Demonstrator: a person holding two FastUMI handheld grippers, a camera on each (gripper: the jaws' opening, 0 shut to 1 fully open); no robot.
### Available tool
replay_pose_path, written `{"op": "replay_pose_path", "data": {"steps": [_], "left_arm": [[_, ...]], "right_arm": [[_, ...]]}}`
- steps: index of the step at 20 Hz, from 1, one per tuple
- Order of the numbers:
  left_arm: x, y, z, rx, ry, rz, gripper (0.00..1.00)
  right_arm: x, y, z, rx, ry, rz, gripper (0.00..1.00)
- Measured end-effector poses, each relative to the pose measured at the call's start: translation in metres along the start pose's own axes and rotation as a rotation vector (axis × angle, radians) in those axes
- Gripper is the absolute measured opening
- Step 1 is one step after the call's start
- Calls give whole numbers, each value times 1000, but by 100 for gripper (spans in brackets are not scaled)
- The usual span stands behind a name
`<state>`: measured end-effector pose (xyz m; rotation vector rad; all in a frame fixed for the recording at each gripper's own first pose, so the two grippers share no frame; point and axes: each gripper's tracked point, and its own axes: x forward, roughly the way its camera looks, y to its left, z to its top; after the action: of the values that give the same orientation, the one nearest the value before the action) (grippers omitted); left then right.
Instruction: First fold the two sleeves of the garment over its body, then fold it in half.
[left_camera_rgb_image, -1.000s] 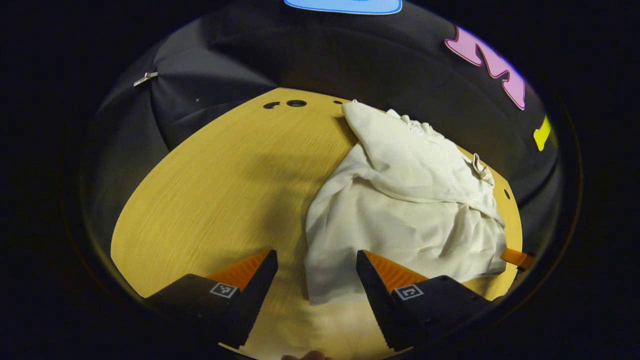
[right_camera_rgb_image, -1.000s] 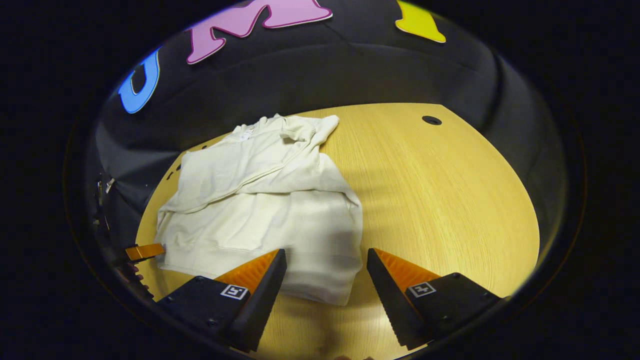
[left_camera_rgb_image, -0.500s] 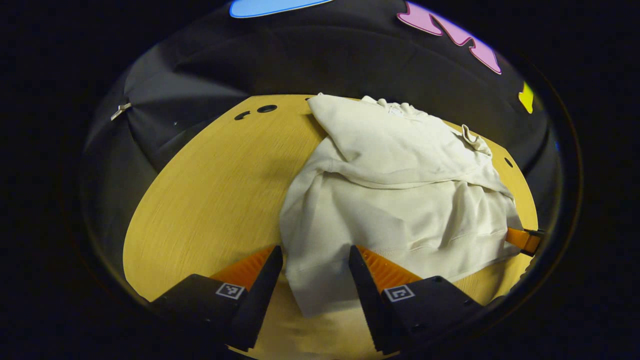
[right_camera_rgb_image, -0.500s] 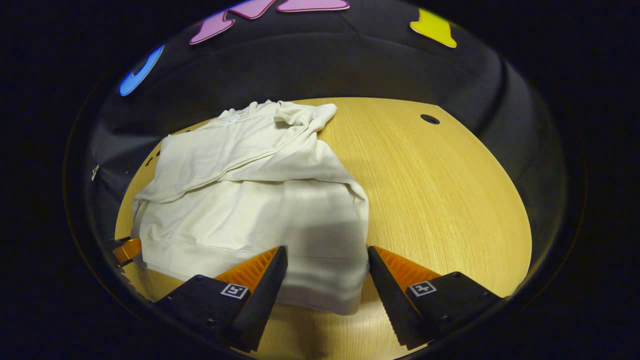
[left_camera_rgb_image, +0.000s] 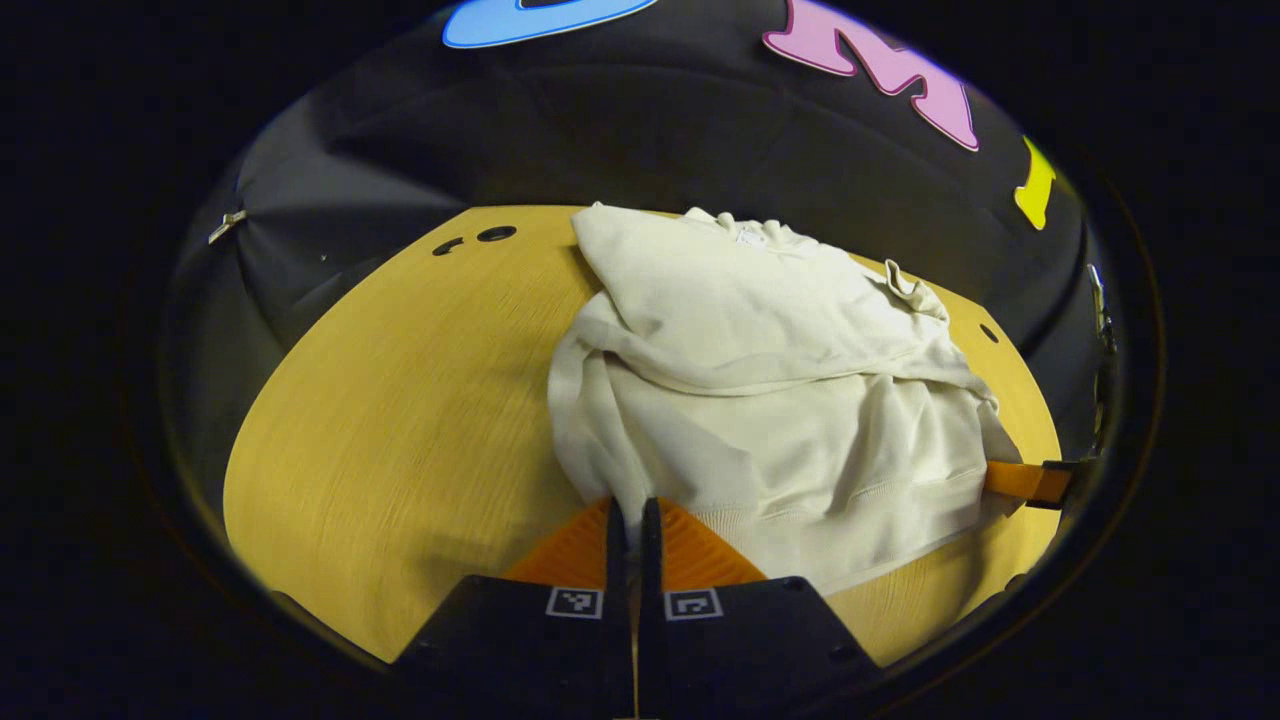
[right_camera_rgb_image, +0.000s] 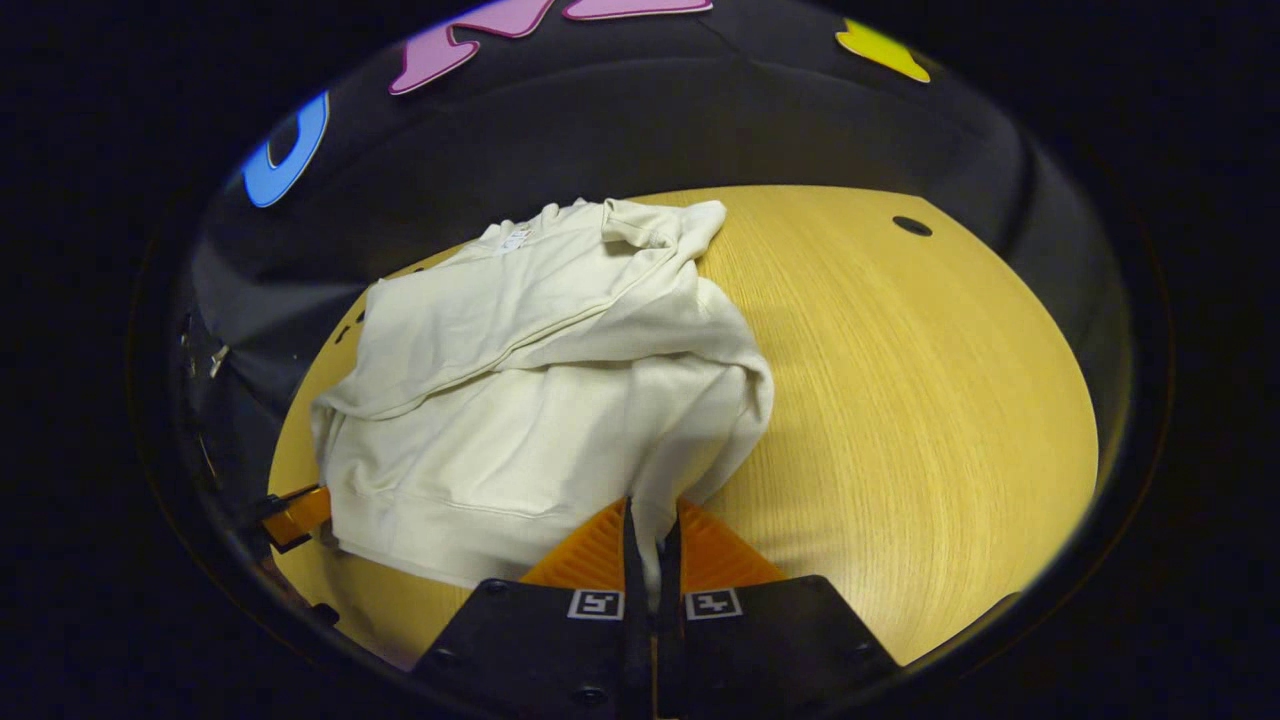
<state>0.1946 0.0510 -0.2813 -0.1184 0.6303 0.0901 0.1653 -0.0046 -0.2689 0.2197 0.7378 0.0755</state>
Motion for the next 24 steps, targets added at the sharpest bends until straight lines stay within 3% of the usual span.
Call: {"op": "replay_pose_path", "data": {"steps": [3,11,23,24], "left_arm": [[1,-4,3,-38,-28,-13,7],[-10,-24,47,-179,-158,-90,6],[10,-27,165,-296,-392,-155,6],[15,-28,175,-294,-409,-163,11]], "right_arm": [[1,-3,7,45,14,32,6],[-11,8,36,-12,-92,100,5],[9,36,171,80,-351,161,6],[12,37,182,81,-373,157,6]]}}
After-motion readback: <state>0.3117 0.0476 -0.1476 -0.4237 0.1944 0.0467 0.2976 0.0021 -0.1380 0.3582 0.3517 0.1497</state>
